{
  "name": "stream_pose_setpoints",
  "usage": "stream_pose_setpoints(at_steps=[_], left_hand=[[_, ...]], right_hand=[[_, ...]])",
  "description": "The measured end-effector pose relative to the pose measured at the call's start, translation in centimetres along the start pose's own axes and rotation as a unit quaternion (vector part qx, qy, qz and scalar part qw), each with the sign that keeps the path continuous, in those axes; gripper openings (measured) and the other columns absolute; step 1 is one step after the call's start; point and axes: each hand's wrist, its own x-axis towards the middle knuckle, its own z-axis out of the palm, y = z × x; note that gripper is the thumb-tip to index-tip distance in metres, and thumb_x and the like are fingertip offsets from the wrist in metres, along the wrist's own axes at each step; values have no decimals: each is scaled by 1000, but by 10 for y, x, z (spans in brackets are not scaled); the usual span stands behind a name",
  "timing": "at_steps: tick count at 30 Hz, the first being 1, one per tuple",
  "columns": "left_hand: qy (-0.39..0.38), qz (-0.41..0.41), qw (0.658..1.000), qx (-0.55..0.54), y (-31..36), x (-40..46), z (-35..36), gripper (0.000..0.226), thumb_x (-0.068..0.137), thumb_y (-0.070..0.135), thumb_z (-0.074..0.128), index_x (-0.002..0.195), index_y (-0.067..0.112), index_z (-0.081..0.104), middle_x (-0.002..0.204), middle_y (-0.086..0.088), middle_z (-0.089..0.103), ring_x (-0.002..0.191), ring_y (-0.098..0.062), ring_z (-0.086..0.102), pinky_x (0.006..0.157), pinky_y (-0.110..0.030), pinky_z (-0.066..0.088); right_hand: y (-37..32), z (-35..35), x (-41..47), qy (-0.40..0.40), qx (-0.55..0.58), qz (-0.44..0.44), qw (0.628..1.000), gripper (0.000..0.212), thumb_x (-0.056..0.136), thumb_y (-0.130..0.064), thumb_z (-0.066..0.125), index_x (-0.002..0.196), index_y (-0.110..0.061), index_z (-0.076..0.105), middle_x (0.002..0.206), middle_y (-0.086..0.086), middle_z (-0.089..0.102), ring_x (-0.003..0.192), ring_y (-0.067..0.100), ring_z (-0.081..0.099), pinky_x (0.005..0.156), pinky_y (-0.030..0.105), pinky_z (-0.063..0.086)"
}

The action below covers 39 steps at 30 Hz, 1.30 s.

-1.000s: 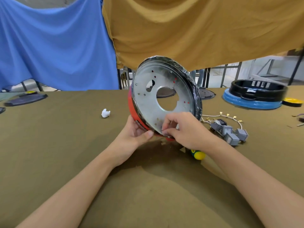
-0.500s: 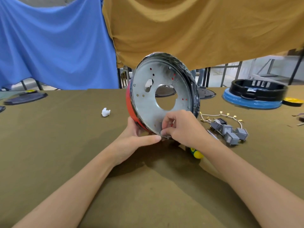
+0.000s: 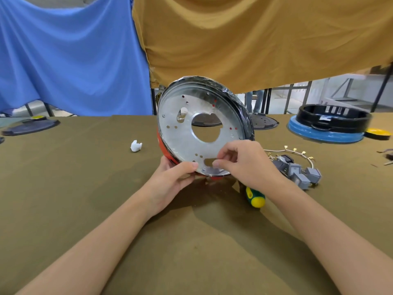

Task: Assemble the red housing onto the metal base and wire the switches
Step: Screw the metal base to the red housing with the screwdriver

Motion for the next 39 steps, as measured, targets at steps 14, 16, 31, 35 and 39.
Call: stream_pose_setpoints(at_steps=[14, 16, 31, 35, 39], left_hand=[[-9, 6, 1000, 9, -3, -2, 0, 75, 73, 1, 71, 139, 12, 38, 129, -12, 67, 116, -28, 67, 93, -37, 57], [-13, 7, 1000, 10, -3, -2, -1, 75, 73, 1, 71, 140, 13, 38, 130, -14, 66, 117, -29, 66, 95, -38, 56], [-7, 5, 1000, 1, -2, -1, 0, 77, 72, -1, 70, 141, 13, 39, 134, -17, 62, 118, -30, 65, 96, -40, 56], [-7, 7, 1000, 3, -2, -2, 1, 78, 71, 0, 70, 141, 14, 39, 132, -14, 65, 117, -29, 66, 96, -38, 56], [-9, 4, 1000, -1, -3, -1, 0, 78, 71, 0, 71, 140, 16, 38, 128, -10, 68, 115, -27, 67, 93, -36, 57]], right_hand=[[-8, 15, 0, 21, 36, 85, 996, 33, 77, -48, 80, 70, -17, 72, 63, -6, 66, 63, 11, 62, 62, 34, 53], [-7, 16, 0, 21, 42, 98, 994, 29, 77, -46, 80, 70, -18, 72, 64, -8, 65, 63, 9, 61, 61, 31, 52], [-6, 13, 1, -9, 129, 130, 983, 21, 80, -34, 80, 70, -18, 71, 59, -6, 64, 61, 9, 62, 65, 32, 52], [-7, 12, 0, -11, 129, 131, 983, 19, 80, -33, 79, 71, -17, 72, 60, -6, 66, 64, 10, 64, 70, 35, 55], [-7, 13, 0, -2, 121, 131, 984, 19, 80, -31, 80, 69, -18, 71, 56, -9, 63, 60, 7, 62, 64, 29, 53]])
